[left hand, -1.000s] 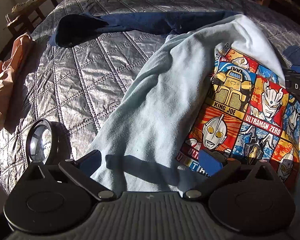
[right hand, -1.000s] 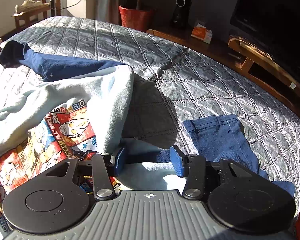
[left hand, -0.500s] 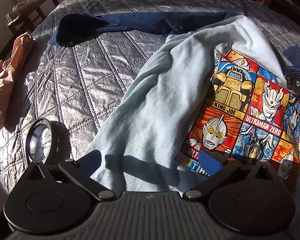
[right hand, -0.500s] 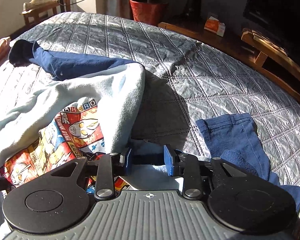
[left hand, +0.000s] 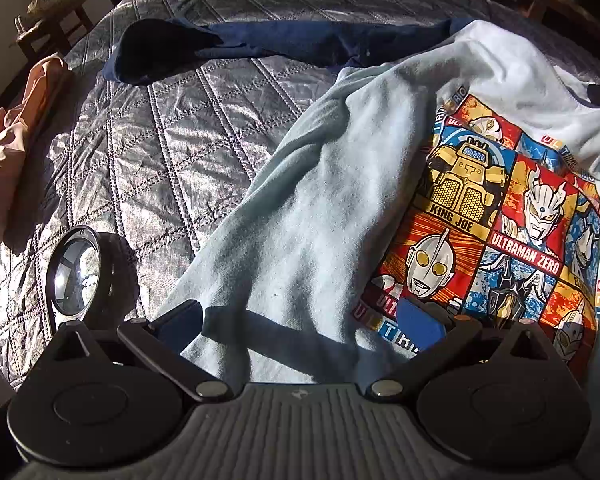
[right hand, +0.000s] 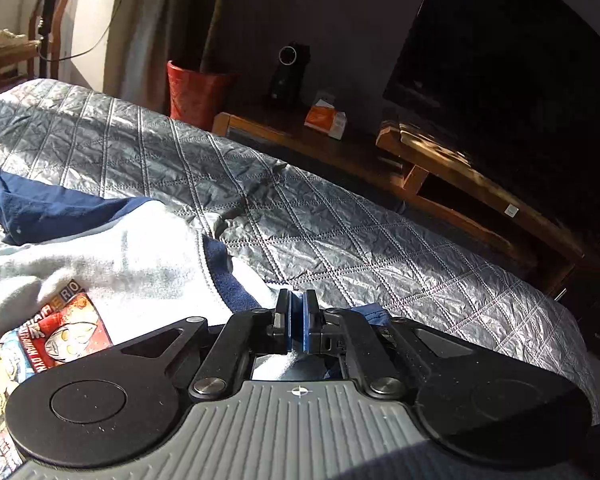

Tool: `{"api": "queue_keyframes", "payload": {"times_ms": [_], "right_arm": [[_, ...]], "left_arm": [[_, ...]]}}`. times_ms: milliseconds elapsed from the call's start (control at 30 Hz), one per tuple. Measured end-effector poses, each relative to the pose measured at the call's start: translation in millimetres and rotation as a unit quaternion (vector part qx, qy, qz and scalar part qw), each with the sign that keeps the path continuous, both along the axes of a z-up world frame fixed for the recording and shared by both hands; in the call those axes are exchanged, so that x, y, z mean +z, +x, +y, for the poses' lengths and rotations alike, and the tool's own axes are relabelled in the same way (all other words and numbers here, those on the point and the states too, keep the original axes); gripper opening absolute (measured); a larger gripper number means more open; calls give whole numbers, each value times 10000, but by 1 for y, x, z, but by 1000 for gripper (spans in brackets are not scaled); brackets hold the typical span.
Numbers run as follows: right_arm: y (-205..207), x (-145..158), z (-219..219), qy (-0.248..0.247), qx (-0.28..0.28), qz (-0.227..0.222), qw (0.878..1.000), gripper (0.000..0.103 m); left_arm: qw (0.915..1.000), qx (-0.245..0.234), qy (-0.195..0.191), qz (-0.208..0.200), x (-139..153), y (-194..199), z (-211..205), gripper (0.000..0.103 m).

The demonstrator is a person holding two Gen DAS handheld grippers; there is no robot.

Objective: Fold clothes

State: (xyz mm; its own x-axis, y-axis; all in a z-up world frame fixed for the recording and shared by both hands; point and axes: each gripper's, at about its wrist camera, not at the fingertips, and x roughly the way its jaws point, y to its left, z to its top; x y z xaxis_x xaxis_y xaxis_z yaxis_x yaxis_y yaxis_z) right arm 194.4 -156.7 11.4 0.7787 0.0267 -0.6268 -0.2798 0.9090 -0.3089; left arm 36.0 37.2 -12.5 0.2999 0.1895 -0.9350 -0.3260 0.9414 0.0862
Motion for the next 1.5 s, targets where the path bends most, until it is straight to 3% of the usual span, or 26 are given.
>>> {"api": "queue_keyframes", "payload": {"times_ms": [133,200,267,300,367,467,600,700,733,800,867,933,1033,1200,1400,1433,1500], "right_arm": [[14,-17,4,-648,-376,-271,9968,7],[24,-14,-6,-279,-739,-157,9968,10],[20,3,-12,70,-929,-535,9942,19],[15,11,-9,152,-807,-746,9938,21],[12,25,2,573,-184,-690,9958,23],[17,32,34,785,385,-166,9960,48],[40,8,54,1413,417,994,9841,47],[46,-17,78,895,553,1195,9872,47],[48,-26,86,727,595,1258,9876,53],[51,-19,99,736,530,1203,9886,53],[50,-2,114,1049,728,955,9872,53],[44,17,141,1173,1245,728,9826,55],[35,30,190,1106,2100,758,9685,77],[29,26,270,639,3063,934,9452,75],[28,4,335,441,3531,1301,9255,74],[28,1,344,411,3599,1357,9222,70],[30,-7,361,183,3574,1508,9215,45]], "left_arm": [[10000,3,26,-9,0,0,-2,103],[10000,-8,5,-11,0,1,-1,103],[10000,-29,-5,2,-1,1,0,103],[10000,-49,7,26,0,2,-1,103],[9999,-88,30,74,1,4,-1,103],[9999,-88,67,35,5,5,-1,102],[9996,-53,240,-109,13,10,5,102],[9997,98,161,-155,18,13,16,102],[9997,150,135,-165,20,14,20,102],[9995,255,83,-185,23,15,28,102],[9990,379,21,-218,26,16,37,102],[9980,554,-51,-295,32,16,47,102],[9954,839,-46,-456,40,13,63,102],[9917,1174,-52,-519,43,4,86,102],[9875,1478,-164,-532,44,-5,112,102],[9873,1488,-189,-532,44,-6,114,102],[9870,1492,-222,-547,44,-8,117,102]]}}
